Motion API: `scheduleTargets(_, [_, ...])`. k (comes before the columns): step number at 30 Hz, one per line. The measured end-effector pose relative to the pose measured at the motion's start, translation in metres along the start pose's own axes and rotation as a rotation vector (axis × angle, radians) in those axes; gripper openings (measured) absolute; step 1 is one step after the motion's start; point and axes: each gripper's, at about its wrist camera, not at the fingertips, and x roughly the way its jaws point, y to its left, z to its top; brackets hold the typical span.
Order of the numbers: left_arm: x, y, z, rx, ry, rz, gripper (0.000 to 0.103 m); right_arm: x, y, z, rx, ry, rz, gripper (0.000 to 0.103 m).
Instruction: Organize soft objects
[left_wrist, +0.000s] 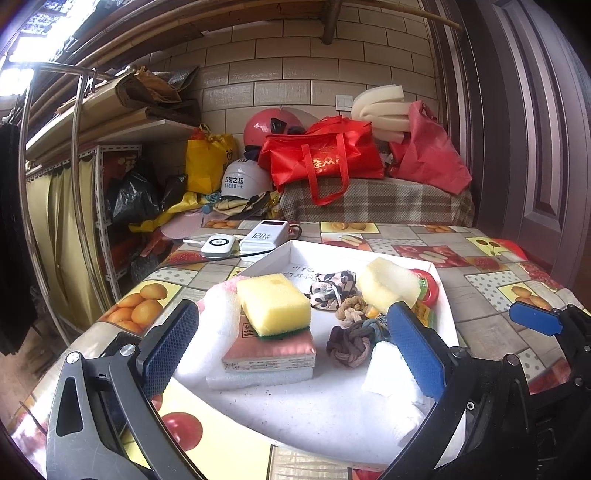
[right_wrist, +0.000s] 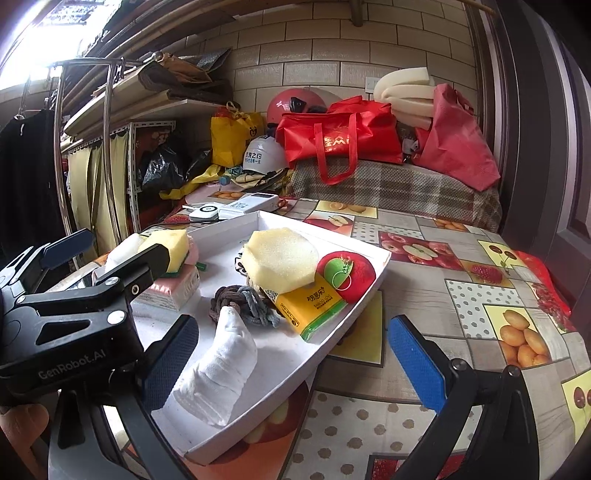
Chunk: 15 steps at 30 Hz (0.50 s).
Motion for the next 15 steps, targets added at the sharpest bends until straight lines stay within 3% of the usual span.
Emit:
scheduleTargets(7, [-0.019,-0.025,-0.008,0.042,0.02,-0.076,0.103,-0.019,-0.035,-0.019,0.08,0.076,0.002,0.103])
scheduleTargets(15, [-0.046,-0.07,-0.021,0.148,0.085,-0.126,0.103,-0.091,-0.071,-0.043,0.078,-0.027,-0.081,0.103])
